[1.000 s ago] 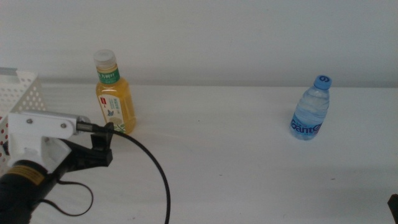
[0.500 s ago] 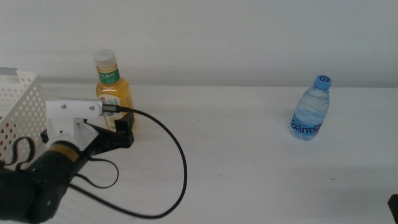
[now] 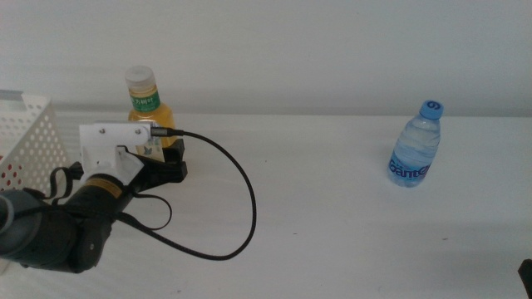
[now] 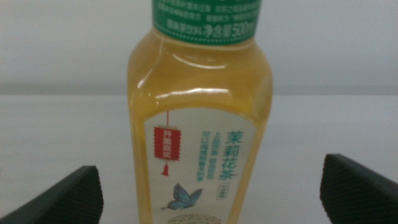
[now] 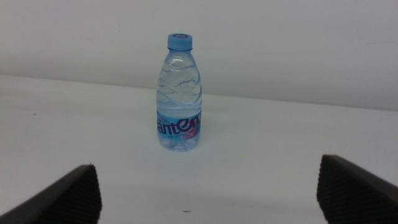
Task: Use arms to grab the bottles and put them into the dustbin to the left of the table.
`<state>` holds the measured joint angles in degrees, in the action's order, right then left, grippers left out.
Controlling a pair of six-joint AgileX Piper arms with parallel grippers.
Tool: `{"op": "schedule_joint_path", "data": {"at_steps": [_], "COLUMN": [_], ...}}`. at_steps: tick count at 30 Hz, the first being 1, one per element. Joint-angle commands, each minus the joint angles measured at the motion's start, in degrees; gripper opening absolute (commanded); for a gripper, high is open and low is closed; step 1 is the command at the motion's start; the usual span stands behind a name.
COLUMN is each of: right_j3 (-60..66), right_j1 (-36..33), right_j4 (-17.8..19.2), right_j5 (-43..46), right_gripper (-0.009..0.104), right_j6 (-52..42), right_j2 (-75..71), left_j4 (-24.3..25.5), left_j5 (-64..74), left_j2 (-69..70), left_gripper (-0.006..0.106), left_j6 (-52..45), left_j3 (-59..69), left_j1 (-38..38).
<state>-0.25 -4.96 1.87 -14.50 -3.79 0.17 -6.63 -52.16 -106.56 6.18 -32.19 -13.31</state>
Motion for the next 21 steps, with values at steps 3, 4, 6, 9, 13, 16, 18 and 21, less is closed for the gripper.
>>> {"op": "schedule_joint_path", "data": {"at_steps": [3,4,6,9,13,16,18,21], "right_j3": [2.40,2.40,2.40,2.40,2.40,2.40,2.40,2.40], "right_j1": [0.37,0.37,0.37,0.37,0.37,0.37,0.37,0.37], "right_j4": [0.41,0.41,0.41,0.41,0.41,0.41,0.41,0.41], "right_j5": [0.50,0.50,0.50,0.50,0.50,0.50,0.50,0.50], "right_gripper": [0.093,0.093,0.093,0.093,0.093,0.093,0.093,0.093], "right_j6": [-0.08,-0.08,-0.08,-0.08,-0.08,-0.08,-0.08,-0.08], "right_j2": [-2.30,-2.30,-2.30,-2.30,-2.30,-2.30,-2.30,-2.30], "left_j4": [-1.91,-2.00,-2.00,-2.00,-2.82,-3.31,-3.31,-3.87], "left_j5": [-1.08,-1.28,-1.74,-1.76,-2.06,-2.20,-2.20,-2.20], "left_j2": [-1.37,-1.85,-2.52,-3.63,-5.38,-7.18,-8.55,-10.58], "left_gripper": [0.094,0.094,0.094,0.094,0.094,0.094,0.094,0.094], "left_j6": [-1.20,-1.20,-1.20,-1.20,-1.35,-1.63,-1.63,-1.74], "left_j3": [-1.43,-1.77,-2.35,-3.43,-5.10,-6.59,-7.94,-9.87], "left_j1": [-0.46,-0.46,-0.46,-0.46,-0.46,-0.39,-0.32,-0.32]}}
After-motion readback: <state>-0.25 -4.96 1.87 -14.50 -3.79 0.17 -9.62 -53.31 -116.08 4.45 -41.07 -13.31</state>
